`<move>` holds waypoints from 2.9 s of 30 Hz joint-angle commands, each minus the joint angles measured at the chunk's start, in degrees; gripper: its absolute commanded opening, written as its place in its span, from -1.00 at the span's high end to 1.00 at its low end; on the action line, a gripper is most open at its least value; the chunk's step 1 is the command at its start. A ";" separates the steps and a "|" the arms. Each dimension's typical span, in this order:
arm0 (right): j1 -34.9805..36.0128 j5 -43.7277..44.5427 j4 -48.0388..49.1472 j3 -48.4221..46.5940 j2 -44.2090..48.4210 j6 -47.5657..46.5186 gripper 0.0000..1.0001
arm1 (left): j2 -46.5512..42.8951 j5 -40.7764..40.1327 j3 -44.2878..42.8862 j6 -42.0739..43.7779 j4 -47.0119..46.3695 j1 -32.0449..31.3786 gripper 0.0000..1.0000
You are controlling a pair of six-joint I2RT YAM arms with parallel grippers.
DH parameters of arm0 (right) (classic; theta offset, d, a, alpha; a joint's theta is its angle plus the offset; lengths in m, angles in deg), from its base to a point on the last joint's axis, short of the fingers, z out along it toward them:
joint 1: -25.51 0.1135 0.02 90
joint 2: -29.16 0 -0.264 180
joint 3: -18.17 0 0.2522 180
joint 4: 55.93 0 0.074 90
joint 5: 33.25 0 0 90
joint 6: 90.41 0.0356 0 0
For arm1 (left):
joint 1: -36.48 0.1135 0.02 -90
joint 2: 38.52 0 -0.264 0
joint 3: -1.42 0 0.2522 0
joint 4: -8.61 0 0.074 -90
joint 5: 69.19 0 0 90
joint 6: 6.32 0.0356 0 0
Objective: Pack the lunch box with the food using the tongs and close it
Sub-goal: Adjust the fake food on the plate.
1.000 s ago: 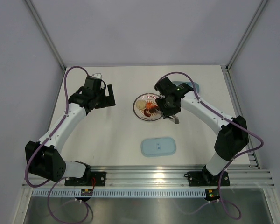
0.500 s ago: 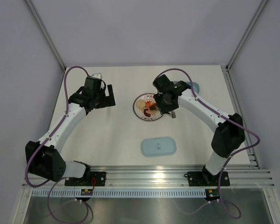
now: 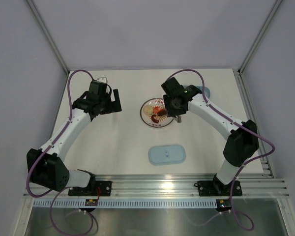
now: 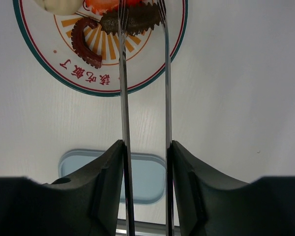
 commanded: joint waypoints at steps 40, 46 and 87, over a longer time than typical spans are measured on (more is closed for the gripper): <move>3.52 1.24 -0.08 1.50 5.80 6.01 0.46 | 0.42 1.67 -0.48 -1.16 -1.63 0.12 -0.98; 3.52 -1.48 4.05 -2.46 0.89 6.45 0.46 | 0.86 2.81 -0.92 -1.43 -1.46 0.03 -0.98; 3.79 3.62 2.55 6.94 6.15 13.13 -0.04 | 1.30 2.99 -0.65 -1.43 -1.98 0.12 -0.98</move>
